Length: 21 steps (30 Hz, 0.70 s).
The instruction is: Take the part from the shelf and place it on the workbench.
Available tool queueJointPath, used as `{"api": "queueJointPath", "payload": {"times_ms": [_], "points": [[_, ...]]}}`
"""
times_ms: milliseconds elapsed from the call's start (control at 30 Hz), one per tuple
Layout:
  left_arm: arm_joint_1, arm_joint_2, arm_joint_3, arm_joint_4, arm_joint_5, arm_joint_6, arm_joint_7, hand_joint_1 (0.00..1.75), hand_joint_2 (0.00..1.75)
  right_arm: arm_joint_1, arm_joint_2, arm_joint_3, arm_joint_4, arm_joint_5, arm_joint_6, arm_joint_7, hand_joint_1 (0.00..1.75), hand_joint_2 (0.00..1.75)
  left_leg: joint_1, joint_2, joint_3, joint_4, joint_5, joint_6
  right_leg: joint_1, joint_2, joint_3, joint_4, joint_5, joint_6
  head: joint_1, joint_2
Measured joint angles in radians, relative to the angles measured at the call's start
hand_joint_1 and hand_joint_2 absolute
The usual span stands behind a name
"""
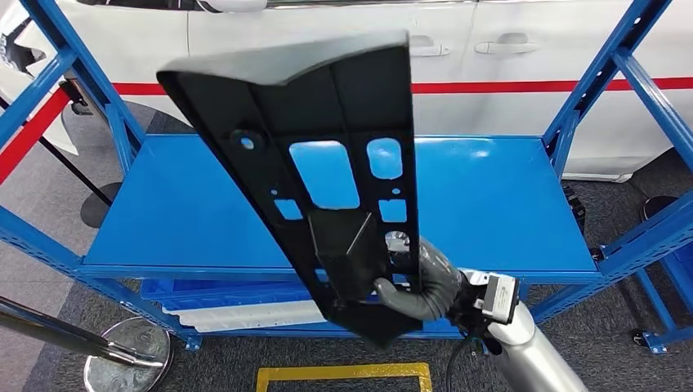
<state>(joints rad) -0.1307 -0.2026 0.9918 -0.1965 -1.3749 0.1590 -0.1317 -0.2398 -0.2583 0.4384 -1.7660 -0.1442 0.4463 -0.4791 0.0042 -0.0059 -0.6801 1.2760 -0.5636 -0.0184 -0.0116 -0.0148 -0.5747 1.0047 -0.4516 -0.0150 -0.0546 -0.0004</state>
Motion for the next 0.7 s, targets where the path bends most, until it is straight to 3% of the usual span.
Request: {"api": "queueJointPath", "payload": {"times_ms": [100, 167, 300, 367, 433, 467, 500, 533, 600, 667, 700], "points": [[0.008, 0.000, 0.006, 0.000, 0.016, 0.010, 0.000, 0.00, 1.75, 0.050, 0.000, 0.004, -0.003, -0.007, 0.011, 0.007, 1.71, 1.75, 0.000, -0.002, 0.094, -0.188, 0.085, 0.009, 0.001, 0.008, 0.002, 0.006, -0.005, 0.007, 0.000, 0.000], [0.013, 0.000, 0.006, 0.000, 0.014, 0.016, 0.004, 0.00, 1.75, 0.069, 0.000, 0.004, -0.005, -0.014, 0.012, 0.008, 1.71, 1.75, -0.002, -0.004, 0.119, -0.250, 0.095, 0.019, 0.004, 0.012, -0.006, 0.010, -0.004, 0.016, 0.000, 0.000], [0.012, -0.001, 0.006, 0.000, 0.007, 0.026, 0.025, 0.00, 1.75, 0.083, 0.000, 0.002, -0.007, -0.049, 0.010, 0.032, 1.71, 1.75, 0.001, -0.002, 0.121, -0.265, 0.102, 0.043, 0.004, 0.014, -0.015, 0.025, -0.013, 0.035, 0.000, 0.000], [0.010, -0.003, 0.007, 0.000, 0.011, 0.031, 0.043, 0.00, 1.75, 0.078, 0.001, -0.006, -0.006, -0.088, 0.005, 0.065, 1.71, 1.75, 0.003, 0.003, 0.123, -0.270, 0.109, 0.052, 0.000, 0.014, -0.051, 0.109, -0.067, 0.043, 0.000, 0.000], [0.010, -0.004, 0.007, 0.000, 0.016, 0.033, 0.057, 0.00, 1.75, 0.073, 0.003, -0.014, -0.004, -0.128, -0.002, 0.105, 1.71, 1.75, 0.001, 0.006, 0.118, -0.269, 0.113, 0.057, -0.003, 0.014, -0.110, 0.246, -0.132, 0.049, 0.000, 0.000], [0.010, -0.005, 0.008, 0.000, 0.017, 0.033, 0.059, 0.00, 1.75, 0.071, 0.004, -0.017, -0.001, -0.139, -0.004, 0.119, 1.71, 1.75, 0.000, 0.006, 0.116, -0.267, 0.114, 0.058, -0.003, 0.014, -0.126, 0.285, -0.143, 0.050, 0.000, 0.000], [0.009, -0.005, 0.009, 0.000, 0.018, 0.032, 0.061, 0.00, 1.75, 0.068, 0.004, -0.020, 0.002, -0.146, -0.006, 0.131, 1.71, 1.75, 0.000, 0.005, 0.114, -0.265, 0.115, 0.059, -0.004, 0.014, -0.124, 0.293, -0.136, 0.050, 0.000, 0.000], [0.009, -0.006, 0.010, 0.000, 0.019, 0.032, 0.062, 0.00, 1.75, 0.064, 0.004, -0.022, 0.005, -0.150, -0.006, 0.139, 1.71, 1.75, -0.001, 0.005, 0.112, -0.263, 0.116, 0.058, -0.004, 0.013, -0.102, 0.256, -0.110, 0.048, 0.000, 0.000], [0.009, -0.008, 0.011, 0.000, 0.020, 0.031, 0.063, 0.00, 1.75, 0.050, 0.004, -0.025, 0.008, -0.154, -0.006, 0.149, 1.71, 1.75, -0.003, 0.003, 0.110, -0.258, 0.116, 0.056, -0.002, 0.013, -0.021, 0.113, -0.048, 0.040, 0.000, 0.000], [0.008, -0.011, 0.012, 0.000, 0.021, 0.031, 0.064, 0.00, 1.75, 0.035, 0.004, -0.027, 0.009, -0.157, -0.006, 0.155, 1.71, 1.75, -0.006, 0.003, 0.104, -0.255, 0.120, 0.047, 0.002, 0.014, 0.021, 0.023, -0.021, 0.031, 0.000, 0.000], [0.008, -0.011, 0.012, 0.000, 0.021, 0.031, 0.064, 0.00, 1.75, 0.030, 0.004, -0.027, 0.010, -0.158, -0.007, 0.157, 1.71, 1.75, -0.007, 0.002, 0.100, -0.254, 0.124, 0.040, 0.005, 0.014, 0.020, 0.017, -0.022, 0.029, 0.000, 0.000]]}}
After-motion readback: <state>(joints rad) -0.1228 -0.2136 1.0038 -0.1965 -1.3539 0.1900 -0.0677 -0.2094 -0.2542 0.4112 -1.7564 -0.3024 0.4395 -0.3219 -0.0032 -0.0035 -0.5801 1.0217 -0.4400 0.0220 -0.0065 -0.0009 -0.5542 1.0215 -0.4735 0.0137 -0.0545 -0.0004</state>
